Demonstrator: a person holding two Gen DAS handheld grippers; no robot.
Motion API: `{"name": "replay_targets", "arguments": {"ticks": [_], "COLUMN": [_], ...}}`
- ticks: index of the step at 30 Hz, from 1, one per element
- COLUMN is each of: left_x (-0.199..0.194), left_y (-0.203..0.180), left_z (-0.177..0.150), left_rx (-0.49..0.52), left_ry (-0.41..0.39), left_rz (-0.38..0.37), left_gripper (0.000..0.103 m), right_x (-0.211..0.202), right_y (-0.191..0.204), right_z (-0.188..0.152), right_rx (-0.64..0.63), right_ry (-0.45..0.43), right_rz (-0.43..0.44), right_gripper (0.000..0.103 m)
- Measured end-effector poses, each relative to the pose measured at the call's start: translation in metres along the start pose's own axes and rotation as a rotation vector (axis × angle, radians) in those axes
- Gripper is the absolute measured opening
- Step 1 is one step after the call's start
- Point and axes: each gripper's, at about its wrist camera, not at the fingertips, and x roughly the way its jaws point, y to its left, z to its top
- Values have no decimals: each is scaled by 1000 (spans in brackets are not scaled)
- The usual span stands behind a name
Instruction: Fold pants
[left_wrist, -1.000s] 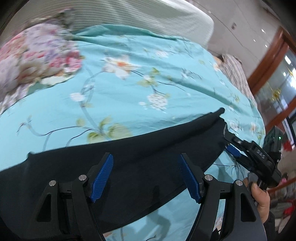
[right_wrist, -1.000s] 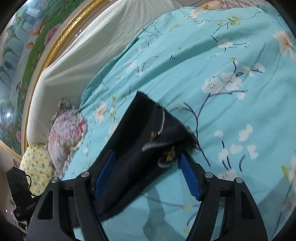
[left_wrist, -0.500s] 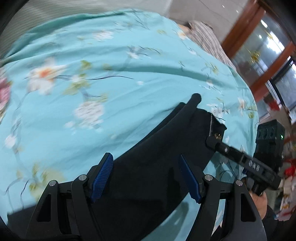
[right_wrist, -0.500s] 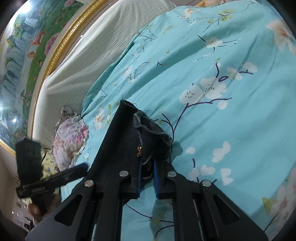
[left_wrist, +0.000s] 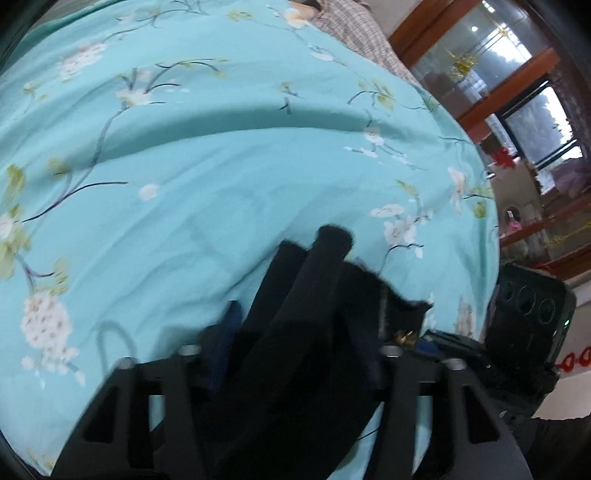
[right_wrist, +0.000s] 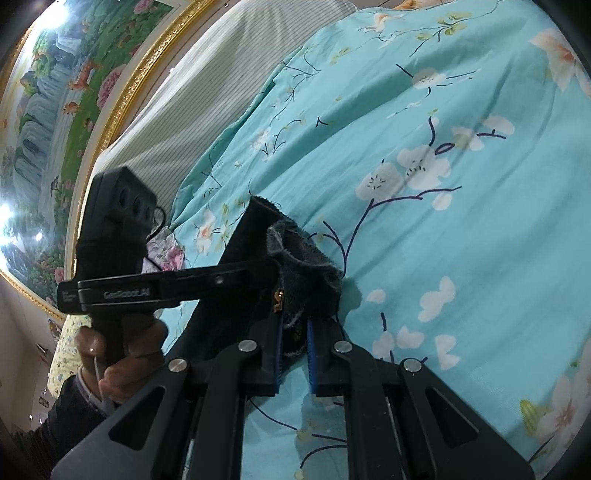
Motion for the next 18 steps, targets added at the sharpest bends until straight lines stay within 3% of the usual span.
{"name": "replay_targets", "arguments": {"ticks": [2, 8, 18], "left_x": [-3, -23, -100], "left_y": [2, -2, -3], "left_z": [0, -12, -52], "left_rx": [-14, -33, -37], "left_ry": [-16, -88, -266], "left_rz": [-31, -70, -112], "left_gripper": [16, 11, 11], "right_x": [0, -3, -17], "right_y": [1, 7, 52], "right_z": [-1, -1, 0], "right_rx": [-11, -26, -119], "right_ry": [-2, -6, -23], "right_rz": [-2, 35, 223], "right_gripper": [11, 12, 12]}}
